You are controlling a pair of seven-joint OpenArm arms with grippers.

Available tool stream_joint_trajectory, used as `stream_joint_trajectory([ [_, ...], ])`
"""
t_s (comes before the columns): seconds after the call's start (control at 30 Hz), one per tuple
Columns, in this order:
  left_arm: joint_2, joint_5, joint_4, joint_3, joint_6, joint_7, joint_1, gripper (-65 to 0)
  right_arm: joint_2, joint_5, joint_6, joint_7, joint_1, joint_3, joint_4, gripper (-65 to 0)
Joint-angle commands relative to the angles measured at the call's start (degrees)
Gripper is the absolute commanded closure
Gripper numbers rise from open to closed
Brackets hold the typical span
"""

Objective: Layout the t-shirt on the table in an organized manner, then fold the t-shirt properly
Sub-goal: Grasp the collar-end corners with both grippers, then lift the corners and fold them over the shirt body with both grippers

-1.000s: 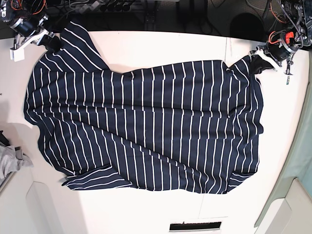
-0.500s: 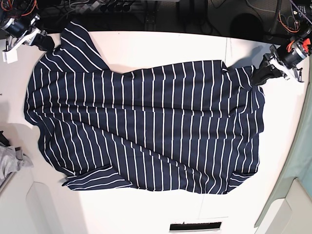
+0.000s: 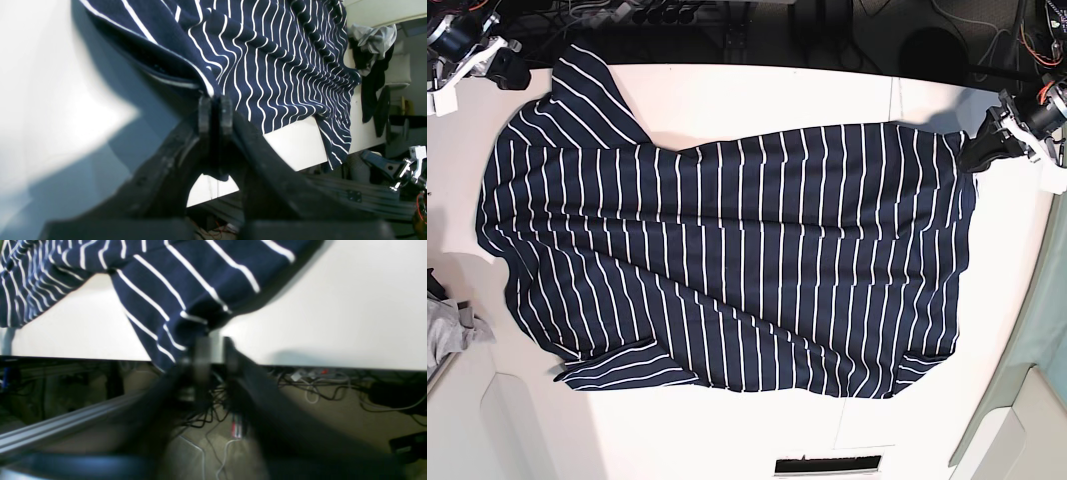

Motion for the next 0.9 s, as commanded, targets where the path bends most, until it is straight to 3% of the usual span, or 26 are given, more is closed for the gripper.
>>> stream_joint_trajectory([
  [0.0, -0.5, -1.6, 1.0, -0.4, -0.7, -0.6, -0.1, 0.0, 0.8, 0.1, 0.3, 0.9, -0.2, 0.6, 0.6, -23.4],
  [0.07, 0.0, -1.6, 1.0, -0.4, -0.7, -0.6, -0.1, 0.0, 0.8, -0.4, 0.2, 1.0, -0.2, 0.6, 0.6, -34.5],
  [0.1, 0.3, -1.6, 1.0, -0.4, -0.7, -0.5, -0.1, 0.0, 0.8, -0.7, 0.2, 1.1, -0.2, 0.6, 0.6, -36.1],
  [0.47, 1.7, -1.6, 1.0, -0.4, -0.7, 1.2, -0.1, 0.0, 0.7, -0.9, 0.2, 2.8, 2.4, -0.7, -1.8, -36.0],
  [0.87, 1.7, -1.6, 1.0, -0.4, -0.7, 1.4, -0.1, 0.0, 0.5, -0.8, 0.2, 2.8, 4.9, -8.5, -6.0, -36.0],
])
